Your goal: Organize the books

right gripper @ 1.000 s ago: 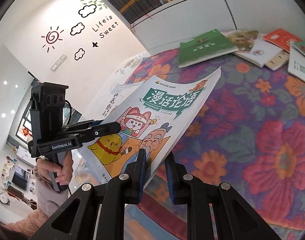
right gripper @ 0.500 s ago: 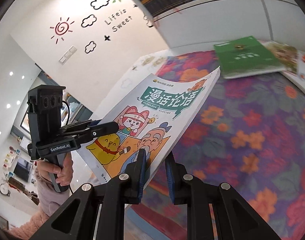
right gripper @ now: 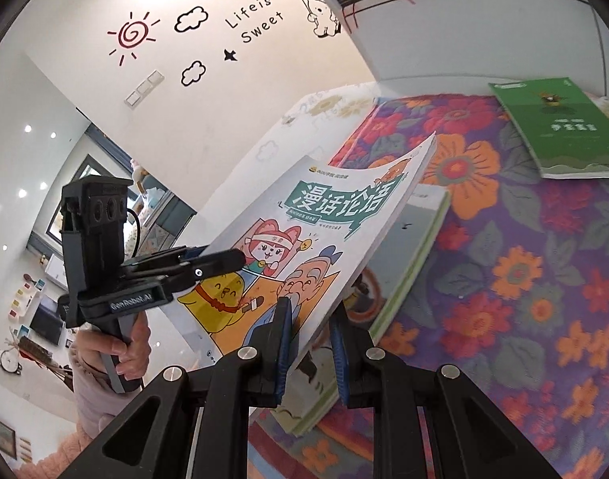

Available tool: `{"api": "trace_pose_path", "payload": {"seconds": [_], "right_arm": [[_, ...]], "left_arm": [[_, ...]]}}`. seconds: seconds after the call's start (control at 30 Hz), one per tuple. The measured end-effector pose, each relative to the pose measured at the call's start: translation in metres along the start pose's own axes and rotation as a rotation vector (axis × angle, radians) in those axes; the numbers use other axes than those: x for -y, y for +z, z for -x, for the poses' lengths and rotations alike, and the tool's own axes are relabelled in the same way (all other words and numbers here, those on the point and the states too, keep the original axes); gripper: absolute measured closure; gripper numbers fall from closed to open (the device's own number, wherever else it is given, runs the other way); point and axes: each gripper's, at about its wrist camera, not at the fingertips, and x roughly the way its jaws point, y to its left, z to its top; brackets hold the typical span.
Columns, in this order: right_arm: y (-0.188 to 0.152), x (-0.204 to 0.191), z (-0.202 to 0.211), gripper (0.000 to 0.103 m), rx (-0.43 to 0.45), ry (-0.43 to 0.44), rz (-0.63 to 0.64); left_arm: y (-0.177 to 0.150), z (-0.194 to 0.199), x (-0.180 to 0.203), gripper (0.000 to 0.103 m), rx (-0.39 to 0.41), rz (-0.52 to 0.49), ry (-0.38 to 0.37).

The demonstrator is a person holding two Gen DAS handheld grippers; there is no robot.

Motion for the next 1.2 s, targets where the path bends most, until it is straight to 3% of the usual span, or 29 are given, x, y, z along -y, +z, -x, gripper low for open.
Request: {"api": "trace_pose_path", "payload": {"seconds": [0.2,0.6,1.03,1.13,1.2], "right_arm": [[-0.002,0.005,-0.014,0.085,-0.029,-0.021,-0.027],[-0.011,0.006,-0.019,0.085,-0.047,-0.040,-0.044],[-0.012,0.005,-0.023,0.084,-0.045,-0.071,-0.045],[-0.012,0.004,-0.023,0.082,-0.048,-0.071,-0.042],[-0.011,0.005,-0.023,0.082,-0.049,-0.066,-0.046]], "left_arm": [[-0.007,-0.014,-0.008,0.076,-0.044,0.005,0.021],[-0.005,-0.016,-0.008,0.073,-0.043,0.004,0.033],[-0.005,-0.016,0.001,0.071,-0.038,-0.016,0.132],[-0.003,-0.012,0.002,0.071,-0.022,-0.020,0.217],[-0.002,-0.012,0.001,0.071,-0.019,-0.023,0.219]]}}
